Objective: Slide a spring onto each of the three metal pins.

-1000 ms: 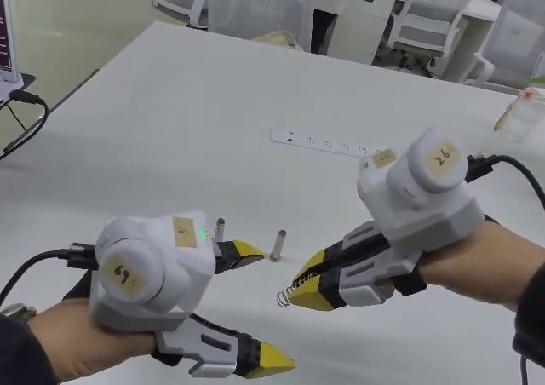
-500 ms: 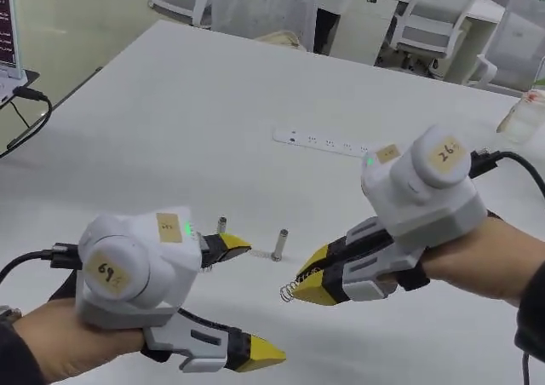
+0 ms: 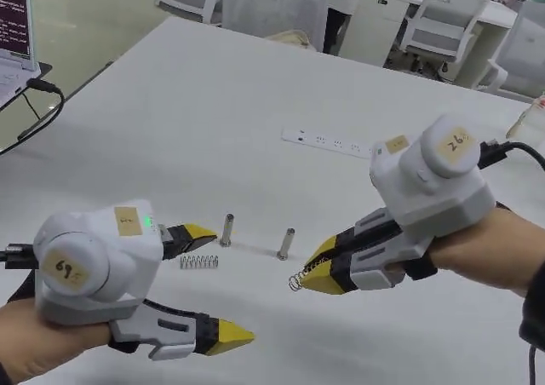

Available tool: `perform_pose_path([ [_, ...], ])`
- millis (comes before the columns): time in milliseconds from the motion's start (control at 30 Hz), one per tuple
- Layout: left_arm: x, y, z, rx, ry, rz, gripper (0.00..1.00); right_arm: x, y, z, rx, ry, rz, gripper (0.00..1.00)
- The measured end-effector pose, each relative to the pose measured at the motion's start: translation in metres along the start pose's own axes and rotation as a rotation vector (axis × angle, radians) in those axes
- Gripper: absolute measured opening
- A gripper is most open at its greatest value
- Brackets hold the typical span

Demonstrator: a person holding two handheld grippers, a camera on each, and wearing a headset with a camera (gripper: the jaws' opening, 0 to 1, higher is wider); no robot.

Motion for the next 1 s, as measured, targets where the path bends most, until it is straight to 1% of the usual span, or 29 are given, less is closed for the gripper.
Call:
perform_pose_path([
  [167,0.007,-0.01,-0.006,-0.042,-0.024,-0.003,0.7,-0.002,0.0,0.003,0.003,-0.01,-0.012,0.08],
  [333,0.017,-0.02,-0.01,-0.074,-0.039,-0.017,0.69,-0.006,-0.002,0.007,0.007,-0.025,-0.023,0.08],
  [500,0.021,-0.028,-0.016,-0.111,-0.052,-0.021,0.69,-0.012,-0.003,0.012,0.013,-0.035,-0.027,0.08],
  [633,0.023,-0.03,-0.017,-0.124,-0.058,-0.028,0.68,-0.016,-0.006,0.018,0.023,-0.046,-0.031,0.08],
  [800,0.024,-0.032,-0.018,-0.136,-0.063,-0.031,0.68,-0.022,-0.011,0.029,0.042,-0.055,-0.037,0.08],
  [1000,0.026,-0.033,-0.018,-0.141,-0.069,-0.034,0.67,-0.028,-0.011,0.038,0.066,-0.092,-0.08,0.08],
])
Point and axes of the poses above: the centre of the closed fingertips' face, and the gripper's own axes: y roughly forward along the fingers, z roughly to its right, x roughly out of its underside, the point moved 3 cm from there along -y, roughly backward along the fingers, and after that the axes turned 11 degrees about y, right-handed, at the moved point
